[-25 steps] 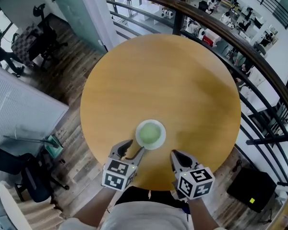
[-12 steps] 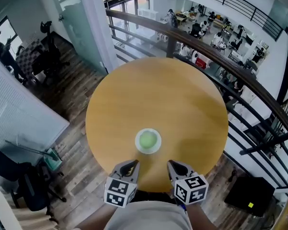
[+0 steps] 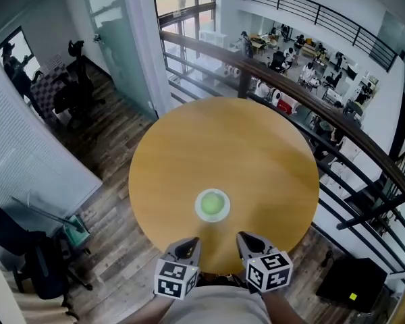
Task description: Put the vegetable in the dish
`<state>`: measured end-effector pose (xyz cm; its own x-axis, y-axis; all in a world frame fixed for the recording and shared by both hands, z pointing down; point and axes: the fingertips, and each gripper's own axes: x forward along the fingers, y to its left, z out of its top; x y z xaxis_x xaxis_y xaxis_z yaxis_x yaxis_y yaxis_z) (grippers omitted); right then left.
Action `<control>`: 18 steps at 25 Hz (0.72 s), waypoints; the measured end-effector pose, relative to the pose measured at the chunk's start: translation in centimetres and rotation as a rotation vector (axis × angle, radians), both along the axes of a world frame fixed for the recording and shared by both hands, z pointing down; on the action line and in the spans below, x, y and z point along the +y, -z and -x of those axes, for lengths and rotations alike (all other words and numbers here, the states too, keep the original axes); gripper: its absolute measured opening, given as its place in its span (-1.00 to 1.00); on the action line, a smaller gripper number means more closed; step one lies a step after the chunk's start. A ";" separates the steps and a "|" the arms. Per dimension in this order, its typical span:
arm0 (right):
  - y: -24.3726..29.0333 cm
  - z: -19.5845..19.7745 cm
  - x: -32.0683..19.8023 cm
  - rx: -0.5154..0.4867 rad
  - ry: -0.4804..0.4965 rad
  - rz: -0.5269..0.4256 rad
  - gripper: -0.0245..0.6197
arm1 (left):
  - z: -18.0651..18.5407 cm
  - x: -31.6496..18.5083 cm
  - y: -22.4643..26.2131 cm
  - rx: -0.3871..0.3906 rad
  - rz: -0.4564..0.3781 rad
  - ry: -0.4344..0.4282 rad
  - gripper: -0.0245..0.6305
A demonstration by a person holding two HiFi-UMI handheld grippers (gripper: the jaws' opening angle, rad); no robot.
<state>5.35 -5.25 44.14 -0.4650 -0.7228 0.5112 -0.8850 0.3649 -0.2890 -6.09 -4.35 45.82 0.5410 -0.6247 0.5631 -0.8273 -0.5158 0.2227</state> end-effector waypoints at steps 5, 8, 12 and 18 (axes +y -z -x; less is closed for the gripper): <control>0.4 0.4 0.2 0.005 0.014 -0.011 -0.85 | 0.5 0.0 0.1 -0.022 -0.020 0.018 -0.86; 0.4 0.6 0.3 0.006 0.018 -0.008 -0.85 | 0.6 0.0 0.1 -0.027 -0.023 0.020 -0.86; 0.1 0.6 0.3 0.001 0.017 0.002 -0.85 | 0.6 0.2 0.0 -0.024 -0.018 0.022 -0.86; -0.1 0.4 0.1 0.010 0.022 0.007 -0.85 | 0.7 -0.3 0.1 0.009 -0.003 0.038 -0.86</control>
